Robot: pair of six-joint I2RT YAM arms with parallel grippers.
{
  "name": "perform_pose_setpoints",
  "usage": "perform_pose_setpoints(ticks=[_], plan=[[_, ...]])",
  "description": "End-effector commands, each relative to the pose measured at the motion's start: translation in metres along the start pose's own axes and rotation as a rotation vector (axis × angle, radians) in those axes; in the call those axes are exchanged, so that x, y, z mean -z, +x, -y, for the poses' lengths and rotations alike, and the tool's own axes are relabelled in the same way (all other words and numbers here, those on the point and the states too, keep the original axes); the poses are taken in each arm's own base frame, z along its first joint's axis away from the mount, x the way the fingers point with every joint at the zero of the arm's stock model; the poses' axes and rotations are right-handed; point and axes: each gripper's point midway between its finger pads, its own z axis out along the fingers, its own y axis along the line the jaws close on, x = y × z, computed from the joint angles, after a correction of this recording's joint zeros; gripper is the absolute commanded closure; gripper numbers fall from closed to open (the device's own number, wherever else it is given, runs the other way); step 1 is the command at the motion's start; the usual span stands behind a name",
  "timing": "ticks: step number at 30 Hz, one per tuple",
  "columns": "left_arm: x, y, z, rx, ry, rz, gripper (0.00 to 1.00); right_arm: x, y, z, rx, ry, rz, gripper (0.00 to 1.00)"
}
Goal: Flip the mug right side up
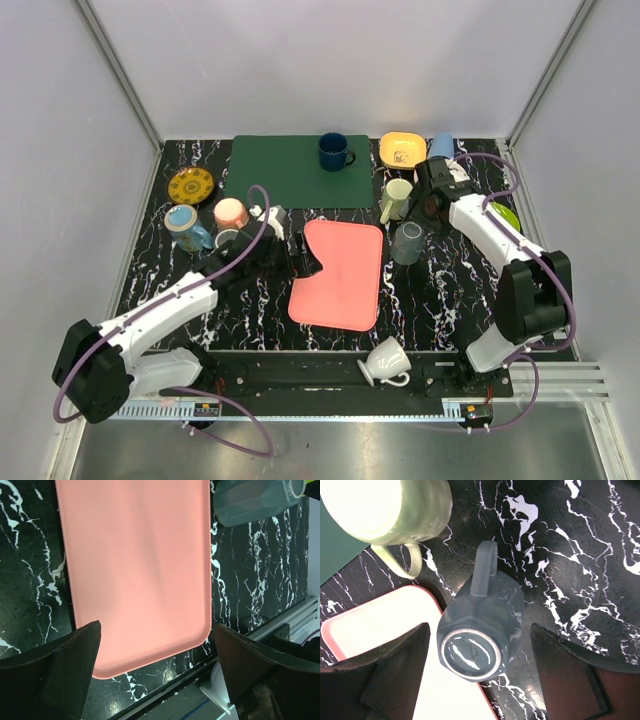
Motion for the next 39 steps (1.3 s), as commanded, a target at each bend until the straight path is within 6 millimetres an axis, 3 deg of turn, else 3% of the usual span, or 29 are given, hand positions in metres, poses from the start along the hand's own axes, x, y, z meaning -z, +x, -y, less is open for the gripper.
perform_pose_setpoints(ticks=[1, 3, 4, 5, 6, 7, 8, 9, 10, 11, 12, 16, 22, 25, 26, 31, 39], plan=[[0.006, -0.040, 0.042, -0.005, 0.101, 0.120, 0.04, 0.034, -0.037, 0.006, 0.038, 0.019, 0.150, 0.13], [0.000, -0.050, 0.057, -0.014, 0.115, 0.125, 0.06, 0.056, -0.058, 0.009, 0.015, -0.014, 0.239, 0.21], [-0.005, -0.054, 0.063, -0.021, 0.123, 0.125, 0.15, 0.059, -0.061, 0.012, 0.004, -0.025, 0.255, 0.25], [-0.004, -0.063, 0.081, -0.035, 0.157, 0.136, 0.21, 0.065, -0.071, 0.020, -0.027, -0.038, 0.278, 0.31], [-0.021, -0.060, 0.082, -0.039, 0.141, 0.103, 0.27, 0.064, -0.078, 0.021, -0.053, -0.057, 0.295, 0.52], [-0.027, -0.063, 0.089, -0.046, 0.150, 0.103, 0.39, 0.057, -0.073, 0.024, -0.066, -0.067, 0.267, 0.63], [-0.041, -0.067, 0.097, -0.054, 0.146, 0.093, 0.59, 0.052, -0.074, 0.025, -0.090, -0.079, 0.253, 0.73], [-0.049, -0.069, 0.100, -0.053, 0.144, 0.089, 0.66, 0.045, -0.080, 0.026, -0.121, -0.096, 0.256, 0.79], [-0.057, -0.071, 0.104, -0.050, 0.147, 0.086, 0.72, 0.033, -0.073, 0.022, -0.116, -0.118, 0.213, 0.90], [-0.061, -0.077, 0.114, -0.042, 0.167, 0.088, 0.82, 0.026, -0.072, 0.020, -0.111, -0.122, 0.207, 0.95], [-0.080, -0.071, 0.110, -0.038, 0.148, 0.055, 0.85, 0.021, -0.075, 0.016, -0.111, -0.136, 0.208, 1.00], [-0.116, -0.065, 0.117, -0.037, 0.149, 0.001, 0.94, -0.004, -0.065, 0.004, -0.095, -0.160, 0.140, 1.00], [-0.158, -0.071, 0.115, -0.076, 0.095, -0.035, 0.96, -0.002, -0.049, 0.013, -0.092, -0.169, 0.122, 1.00], [-0.174, -0.081, 0.127, -0.083, 0.108, -0.041, 0.96, -0.001, -0.038, 0.020, -0.102, -0.172, 0.107, 1.00], [-0.184, -0.075, 0.123, -0.085, 0.094, -0.060, 0.96, 0.000, -0.035, 0.022, -0.104, -0.172, 0.101, 1.00], [-0.199, -0.073, 0.130, -0.079, 0.110, -0.085, 0.96, -0.005, -0.015, 0.030, -0.119, -0.163, 0.055, 1.00], [-0.211, -0.029, 0.157, -0.121, 0.202, -0.186, 0.96, -0.022, -0.012, 0.016, -0.101, -0.198, 0.003, 1.00]])
